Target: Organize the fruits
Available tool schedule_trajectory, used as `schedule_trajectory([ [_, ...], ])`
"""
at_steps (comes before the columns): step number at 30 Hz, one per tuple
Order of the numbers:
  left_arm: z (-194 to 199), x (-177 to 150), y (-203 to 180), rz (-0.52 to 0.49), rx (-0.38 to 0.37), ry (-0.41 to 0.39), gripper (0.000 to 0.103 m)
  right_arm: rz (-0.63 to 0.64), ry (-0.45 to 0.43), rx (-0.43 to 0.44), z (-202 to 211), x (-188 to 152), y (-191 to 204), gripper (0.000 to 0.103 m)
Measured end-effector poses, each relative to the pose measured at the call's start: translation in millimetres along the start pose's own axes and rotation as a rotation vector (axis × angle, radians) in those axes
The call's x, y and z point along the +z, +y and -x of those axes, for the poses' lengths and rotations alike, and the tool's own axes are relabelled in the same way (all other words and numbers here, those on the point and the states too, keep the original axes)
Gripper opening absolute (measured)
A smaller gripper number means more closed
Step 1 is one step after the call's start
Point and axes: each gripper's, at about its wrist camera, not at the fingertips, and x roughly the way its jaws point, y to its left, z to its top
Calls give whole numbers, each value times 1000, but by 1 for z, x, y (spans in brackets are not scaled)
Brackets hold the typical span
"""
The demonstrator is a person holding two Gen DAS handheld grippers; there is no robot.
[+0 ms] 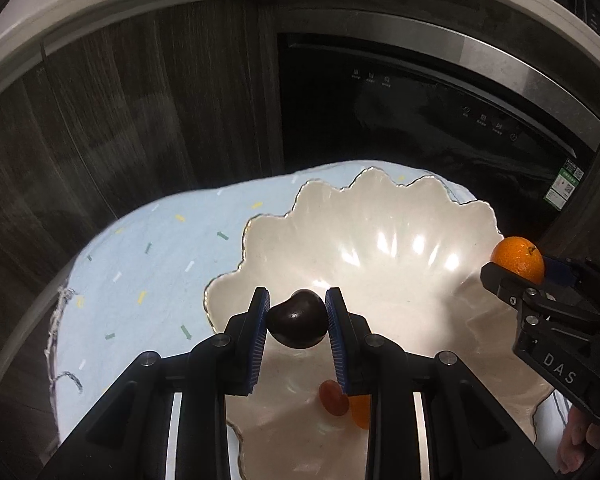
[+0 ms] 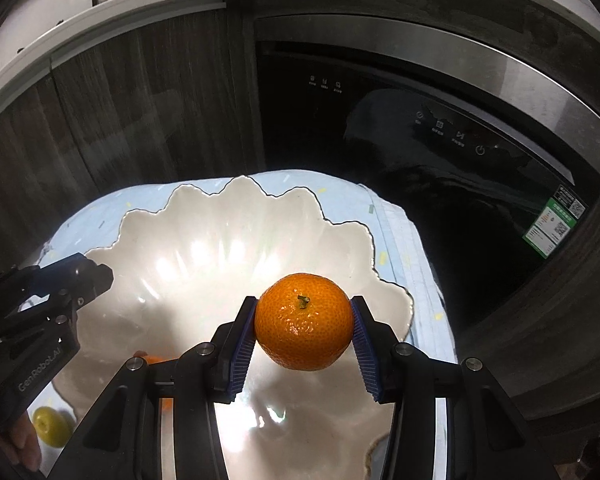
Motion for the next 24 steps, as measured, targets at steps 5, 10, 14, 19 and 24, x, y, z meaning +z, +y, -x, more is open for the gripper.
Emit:
schedule_trajectory([
  [5, -8, -1, 2, 6, 1, 26, 29, -4, 44, 7, -15, 0, 3, 47],
  [10, -9, -4, -3, -6, -5, 26, 37, 0, 75, 10, -22, -3, 5, 47],
  [14, -6, -4, -3, 5, -2, 10, 53, 3, 88, 20, -23, -3, 5, 47],
  [19, 2, -3, -1, 9, 35, -14, 74, 17, 90, -7, -21, -2, 5, 59],
  [24, 10, -1, 4, 22, 51, -28, 87, 0, 33, -29, -9, 2, 3, 77],
])
